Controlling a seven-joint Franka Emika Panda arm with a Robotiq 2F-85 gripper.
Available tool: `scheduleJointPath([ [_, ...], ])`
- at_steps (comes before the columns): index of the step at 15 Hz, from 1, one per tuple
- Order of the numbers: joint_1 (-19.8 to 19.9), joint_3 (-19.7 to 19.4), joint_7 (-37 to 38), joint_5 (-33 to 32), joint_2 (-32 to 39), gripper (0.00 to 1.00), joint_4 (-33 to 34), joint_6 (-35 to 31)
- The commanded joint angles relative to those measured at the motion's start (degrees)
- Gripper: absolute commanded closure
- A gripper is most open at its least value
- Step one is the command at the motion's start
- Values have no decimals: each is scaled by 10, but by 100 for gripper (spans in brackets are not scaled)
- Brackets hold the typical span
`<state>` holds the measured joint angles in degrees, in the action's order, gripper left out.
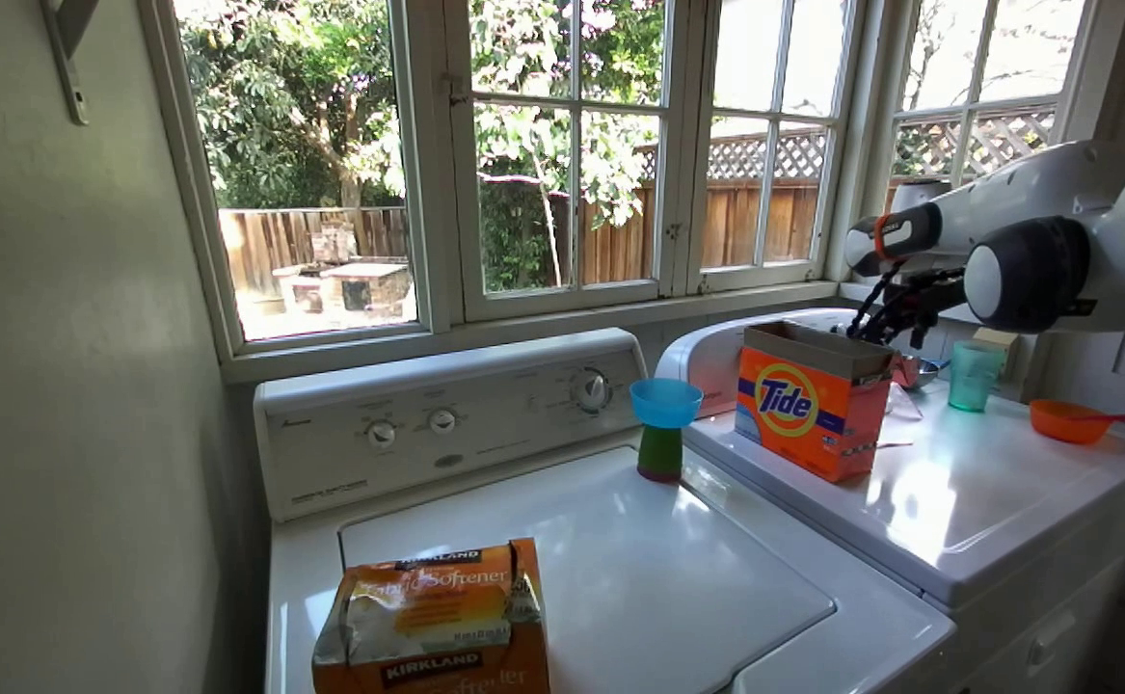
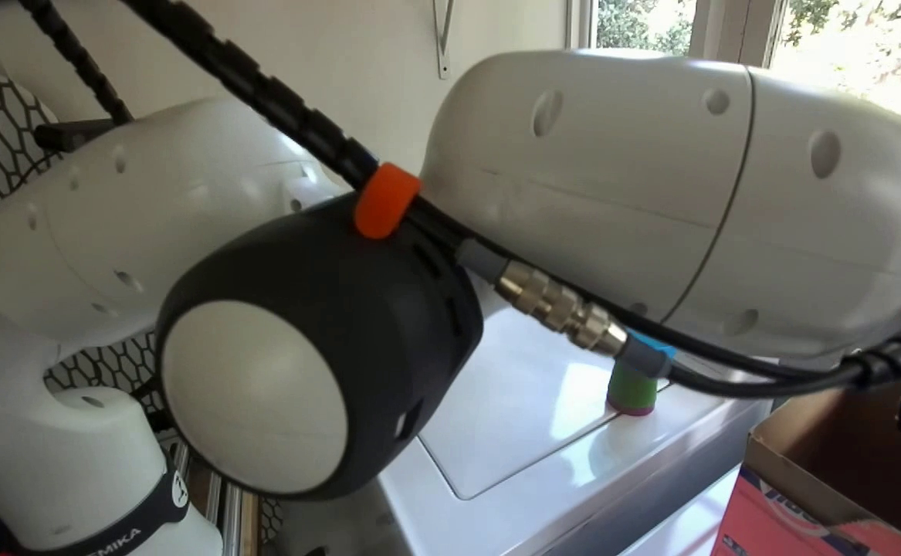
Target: Put the clear plastic in the orange box.
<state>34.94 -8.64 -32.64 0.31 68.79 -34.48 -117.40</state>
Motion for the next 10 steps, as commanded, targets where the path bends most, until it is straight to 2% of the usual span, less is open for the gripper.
scheduleJointPath([
  [1,1,-11,43,-35,48,0,60,39],
  [2,0,-4,17,-14,11,0,8,9],
  [6,0,-7,29,-22,16,0,16,23],
  [8,7,3,20,-13,21,0,21,-7],
  [10,0,-2,37,-17,34,0,26,-5],
])
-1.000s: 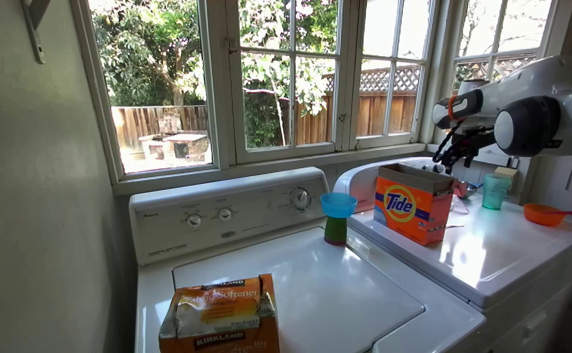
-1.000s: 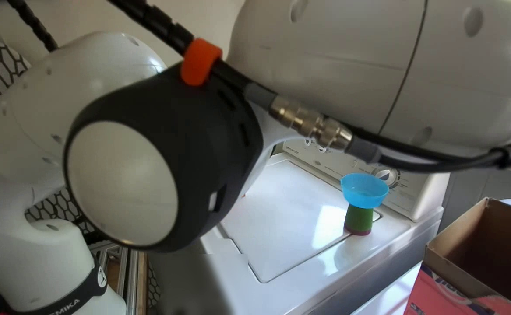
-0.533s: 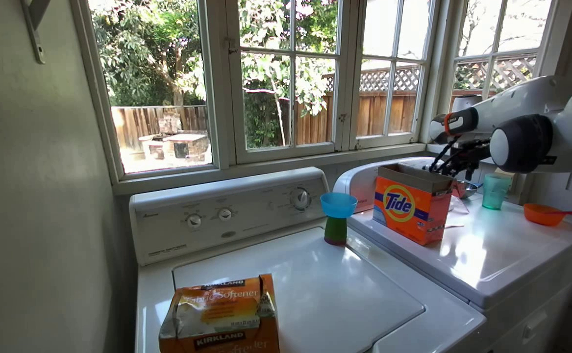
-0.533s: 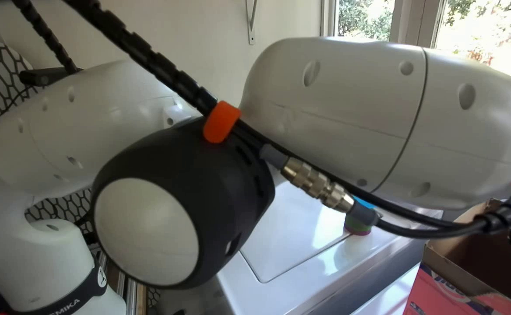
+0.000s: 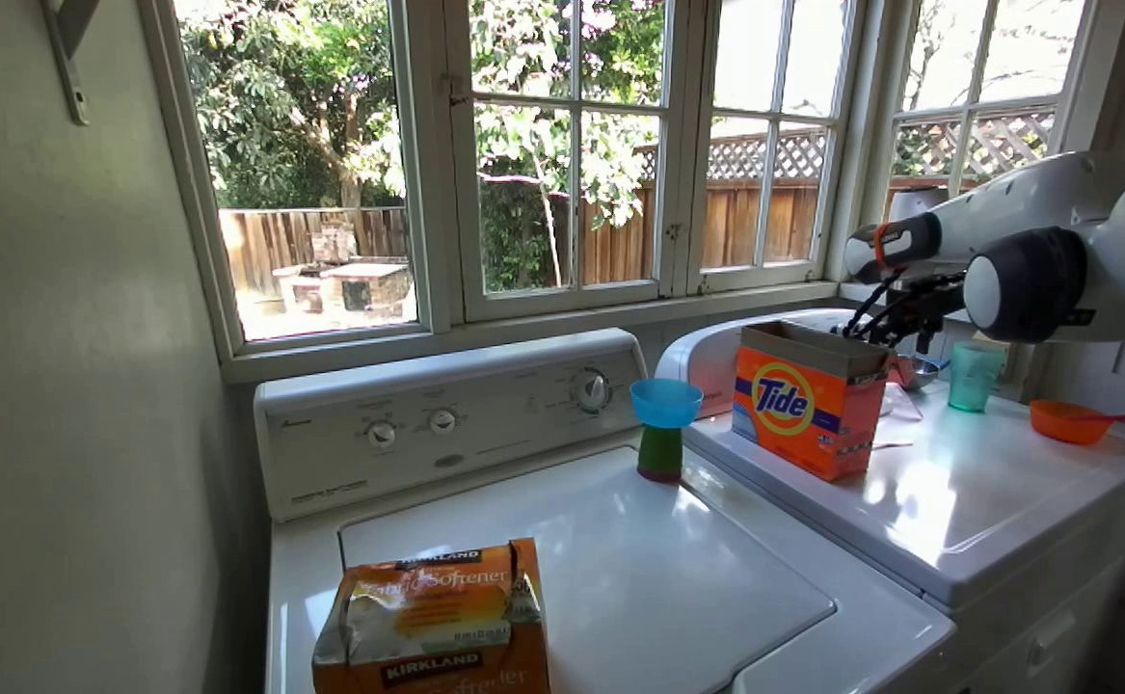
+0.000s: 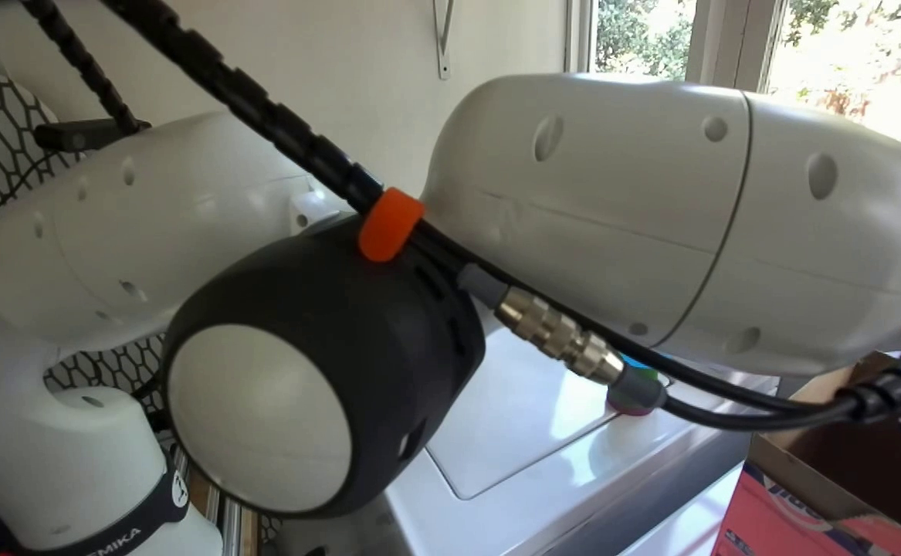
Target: Put the clear plastic in the orange box.
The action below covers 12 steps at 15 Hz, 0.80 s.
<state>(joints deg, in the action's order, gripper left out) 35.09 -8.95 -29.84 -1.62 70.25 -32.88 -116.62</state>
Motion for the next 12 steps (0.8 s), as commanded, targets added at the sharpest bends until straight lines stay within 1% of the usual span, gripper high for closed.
scheduleJointPath([
  [1,-4,1,12,0,27,0,12,-10],
  [2,-7,-2,17,-2,33,0,16,-10],
  [3,-2,9,17,-13,60,0,57,11],
  [9,-14,-2,51,-25,95,0,74,32],
  [12,-10,3,61,-21,100,0,90,42],
])
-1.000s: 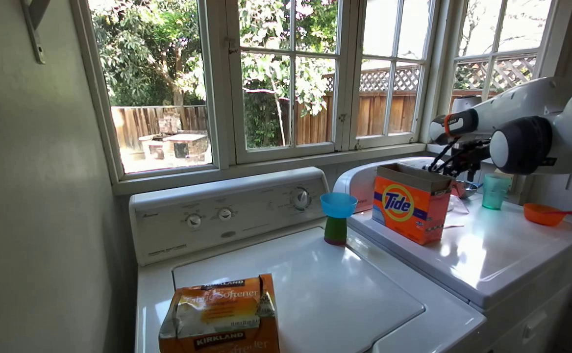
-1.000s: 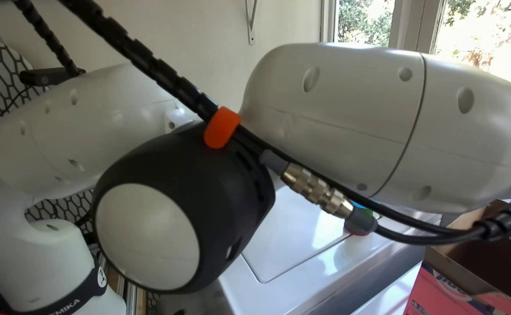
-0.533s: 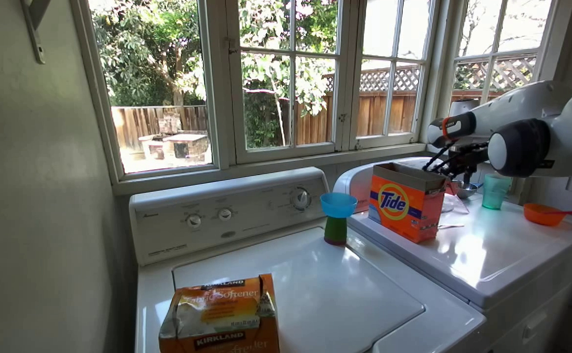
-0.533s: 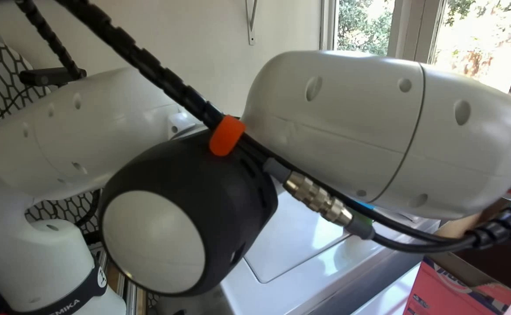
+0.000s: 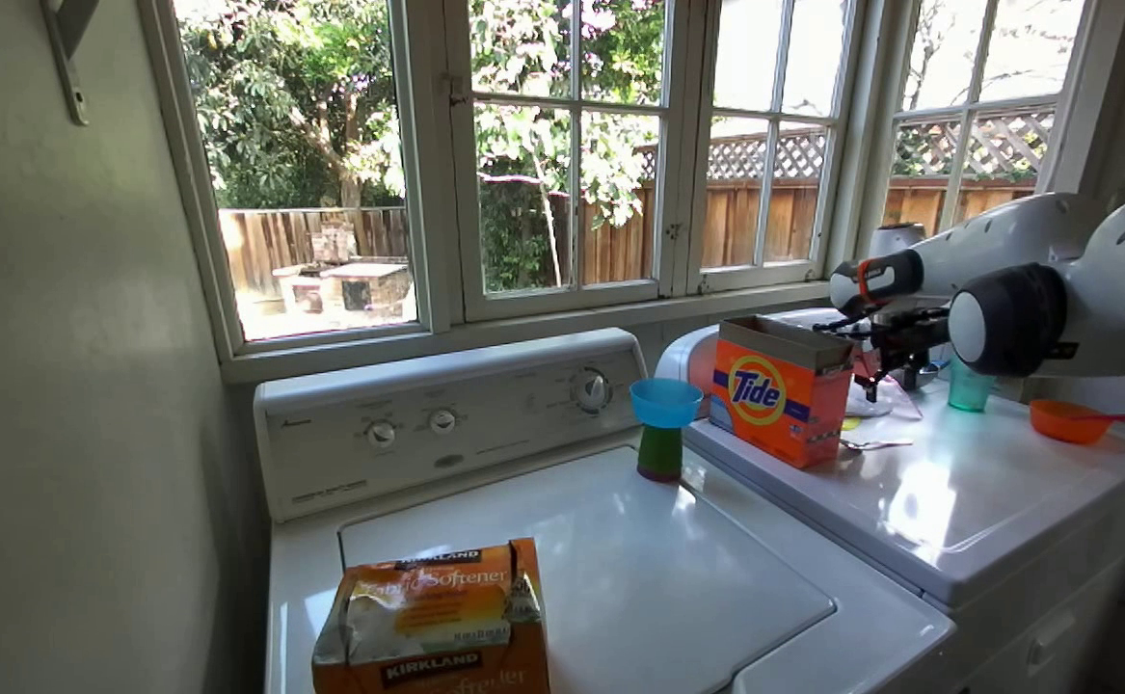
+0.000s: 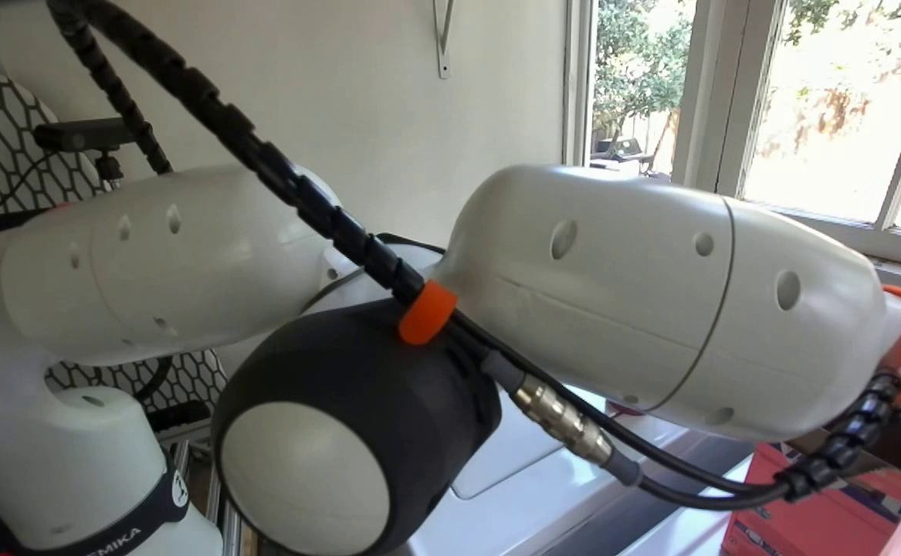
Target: Put the clear plastic in the orange box.
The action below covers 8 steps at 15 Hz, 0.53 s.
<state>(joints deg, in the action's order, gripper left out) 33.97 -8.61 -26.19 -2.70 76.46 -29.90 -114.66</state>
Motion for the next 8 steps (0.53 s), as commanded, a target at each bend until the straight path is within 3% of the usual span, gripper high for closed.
scheduleJointPath([
  [1,3,0,40,-7,38,0,66,23],
  [2,7,7,12,-6,34,0,69,30],
  [6,9,8,14,-6,34,0,81,38],
  [8,20,38,-31,15,45,0,92,-13],
])
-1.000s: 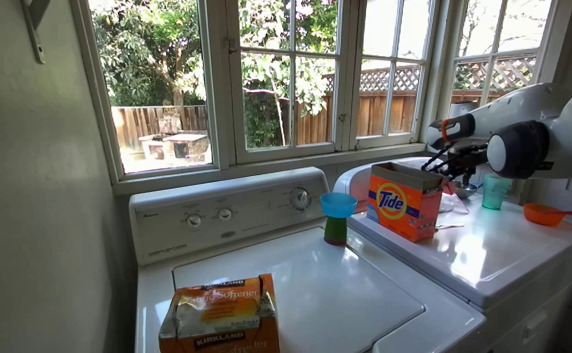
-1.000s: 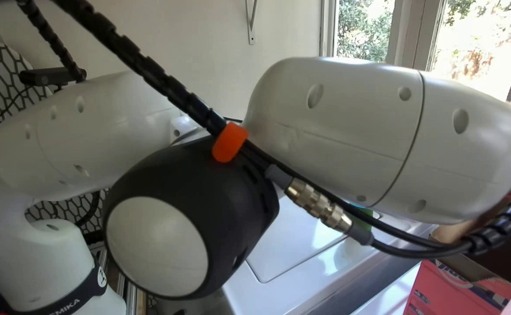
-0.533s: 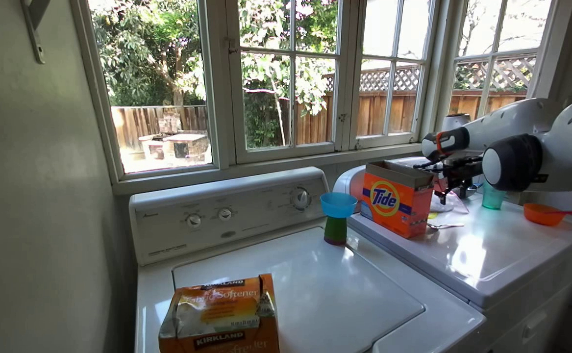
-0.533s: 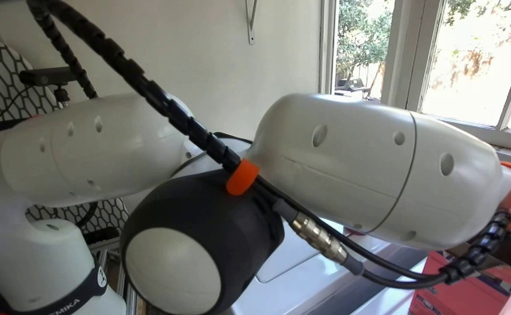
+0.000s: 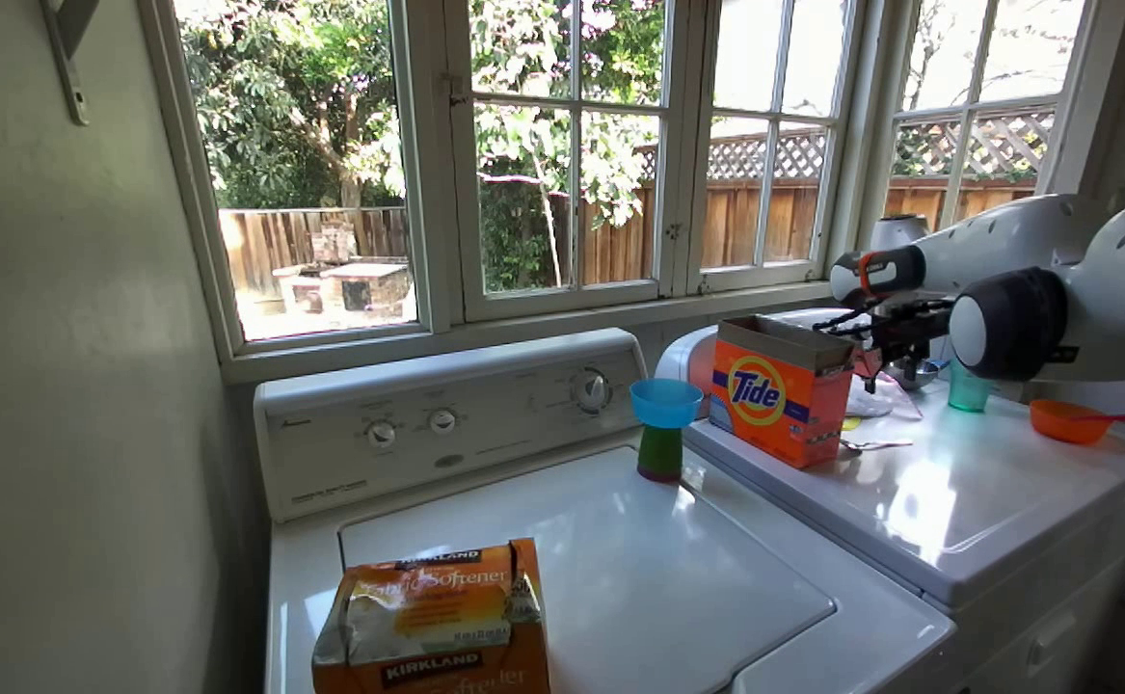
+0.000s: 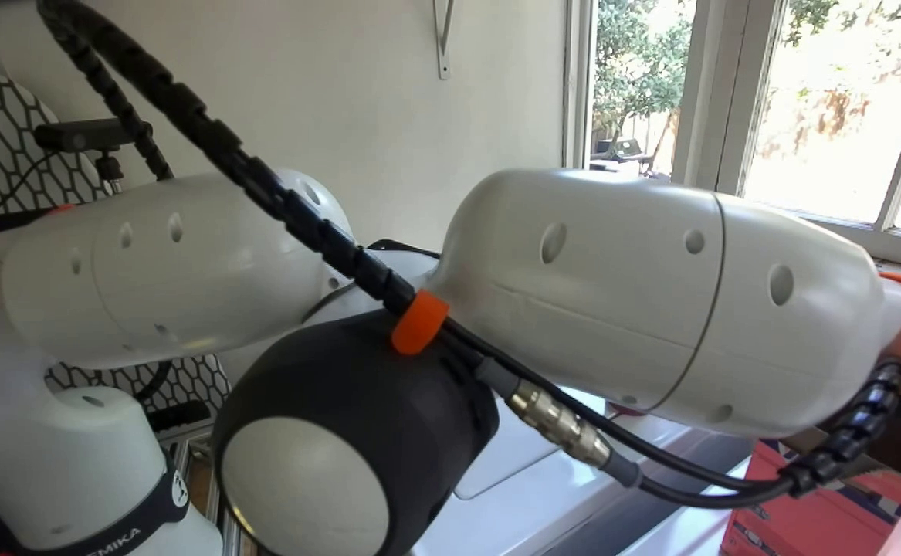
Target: Put the clear plastic in the orange box.
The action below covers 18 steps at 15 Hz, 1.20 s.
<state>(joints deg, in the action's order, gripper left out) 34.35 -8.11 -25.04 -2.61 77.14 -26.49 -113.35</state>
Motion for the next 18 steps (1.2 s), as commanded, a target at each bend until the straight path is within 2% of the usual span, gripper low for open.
scheduleJointPath([
  [1,16,44,-62,18,13,0,6,-79],
  [4,20,63,-81,26,36,0,21,-164],
  [11,6,31,-25,-3,77,0,16,-300],
  [14,1,12,22,-9,67,1,-3,-304],
  [18,-4,-3,42,-13,56,2,-13,-247],
])
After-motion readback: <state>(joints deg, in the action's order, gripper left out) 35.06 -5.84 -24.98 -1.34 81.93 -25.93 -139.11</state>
